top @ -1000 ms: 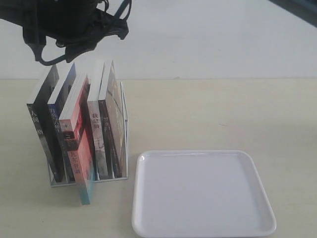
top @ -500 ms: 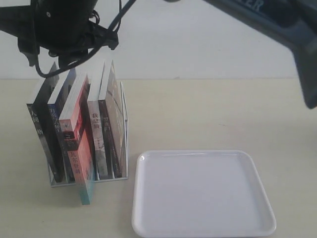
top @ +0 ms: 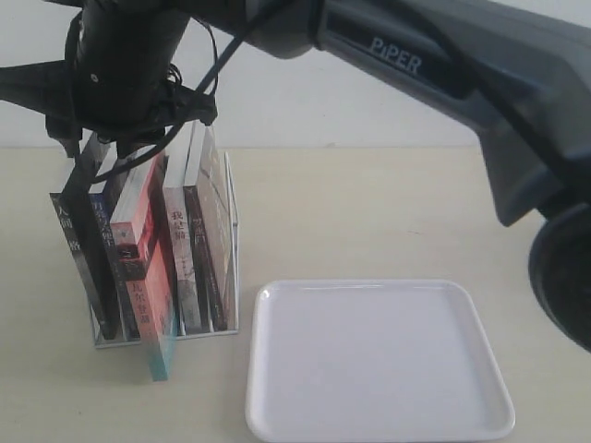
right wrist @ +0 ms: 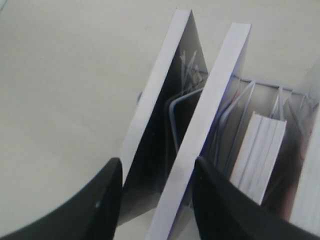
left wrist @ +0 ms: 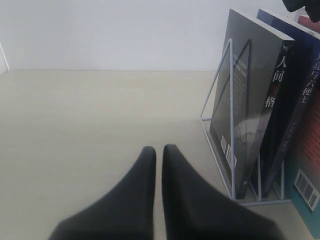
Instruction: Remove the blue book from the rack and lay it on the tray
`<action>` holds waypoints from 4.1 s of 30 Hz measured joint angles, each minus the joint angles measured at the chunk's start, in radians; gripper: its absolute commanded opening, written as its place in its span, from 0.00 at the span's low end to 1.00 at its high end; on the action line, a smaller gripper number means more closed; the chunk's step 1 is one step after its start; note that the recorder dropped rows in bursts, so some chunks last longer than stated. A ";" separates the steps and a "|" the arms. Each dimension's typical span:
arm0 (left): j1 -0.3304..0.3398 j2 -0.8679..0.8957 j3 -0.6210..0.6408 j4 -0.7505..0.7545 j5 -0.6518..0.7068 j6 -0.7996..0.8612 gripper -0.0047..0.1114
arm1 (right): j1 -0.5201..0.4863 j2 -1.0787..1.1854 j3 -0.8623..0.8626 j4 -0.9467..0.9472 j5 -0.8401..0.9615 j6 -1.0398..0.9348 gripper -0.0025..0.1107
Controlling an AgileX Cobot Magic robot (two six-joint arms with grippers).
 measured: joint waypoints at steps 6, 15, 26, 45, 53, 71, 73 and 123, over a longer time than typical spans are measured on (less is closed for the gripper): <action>0.000 0.000 0.000 0.000 0.000 0.000 0.08 | 0.000 0.015 0.000 -0.023 0.000 0.015 0.40; 0.000 0.000 0.000 0.000 0.000 0.000 0.08 | -0.002 0.015 0.000 -0.027 0.000 0.035 0.40; 0.000 0.000 0.000 0.000 0.000 0.000 0.08 | -0.002 0.052 -0.002 -0.027 -0.021 0.044 0.27; 0.000 0.000 0.000 0.000 0.000 0.000 0.08 | -0.002 0.038 0.000 -0.099 -0.013 0.022 0.02; 0.000 0.000 0.000 0.000 0.000 0.000 0.08 | -0.002 -0.053 0.000 -0.147 -0.030 0.022 0.02; 0.000 0.000 0.000 0.000 0.000 0.000 0.08 | -0.002 -0.285 0.000 -0.209 -0.017 0.022 0.02; 0.000 0.000 0.000 0.000 0.000 0.000 0.08 | -0.002 -0.315 0.000 -0.211 -0.007 0.014 0.02; 0.000 0.000 0.000 0.000 0.000 0.000 0.08 | -0.002 -0.992 0.697 -0.395 0.240 0.074 0.02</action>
